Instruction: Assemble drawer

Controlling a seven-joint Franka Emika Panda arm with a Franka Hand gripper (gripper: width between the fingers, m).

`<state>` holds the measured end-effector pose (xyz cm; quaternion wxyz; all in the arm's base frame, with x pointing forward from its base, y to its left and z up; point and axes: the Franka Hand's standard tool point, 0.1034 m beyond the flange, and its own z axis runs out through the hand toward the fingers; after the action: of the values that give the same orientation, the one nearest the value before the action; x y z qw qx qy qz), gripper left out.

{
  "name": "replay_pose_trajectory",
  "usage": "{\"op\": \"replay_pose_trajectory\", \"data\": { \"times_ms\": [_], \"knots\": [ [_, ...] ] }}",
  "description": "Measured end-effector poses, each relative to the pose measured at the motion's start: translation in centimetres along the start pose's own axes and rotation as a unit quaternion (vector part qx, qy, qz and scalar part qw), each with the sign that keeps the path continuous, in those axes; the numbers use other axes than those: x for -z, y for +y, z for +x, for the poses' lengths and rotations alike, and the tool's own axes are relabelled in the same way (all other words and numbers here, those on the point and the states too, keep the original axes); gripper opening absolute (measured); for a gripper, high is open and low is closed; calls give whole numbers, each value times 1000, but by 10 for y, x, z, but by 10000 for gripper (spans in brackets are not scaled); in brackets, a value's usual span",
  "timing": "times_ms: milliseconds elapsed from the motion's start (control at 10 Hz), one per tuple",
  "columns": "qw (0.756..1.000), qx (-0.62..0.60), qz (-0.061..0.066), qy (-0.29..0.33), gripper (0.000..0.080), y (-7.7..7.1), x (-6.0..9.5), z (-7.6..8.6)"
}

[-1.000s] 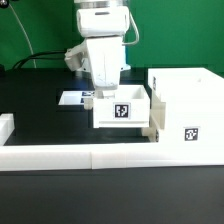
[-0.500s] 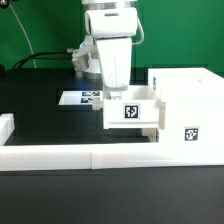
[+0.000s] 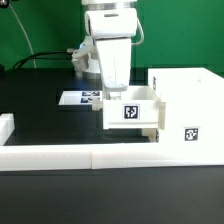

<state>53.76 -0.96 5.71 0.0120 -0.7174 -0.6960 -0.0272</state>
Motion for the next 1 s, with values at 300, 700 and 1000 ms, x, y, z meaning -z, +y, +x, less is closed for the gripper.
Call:
{"op": "replay_pose_trajectory", "data": {
  "times_ms": [300,700,1000],
  "knots": [
    [1000,1,1,0,42,2,0,7],
    [1000,-6,5,0,42,3,0,11],
    [1000,-3,4,0,42,2,0,12]
  ]
}}
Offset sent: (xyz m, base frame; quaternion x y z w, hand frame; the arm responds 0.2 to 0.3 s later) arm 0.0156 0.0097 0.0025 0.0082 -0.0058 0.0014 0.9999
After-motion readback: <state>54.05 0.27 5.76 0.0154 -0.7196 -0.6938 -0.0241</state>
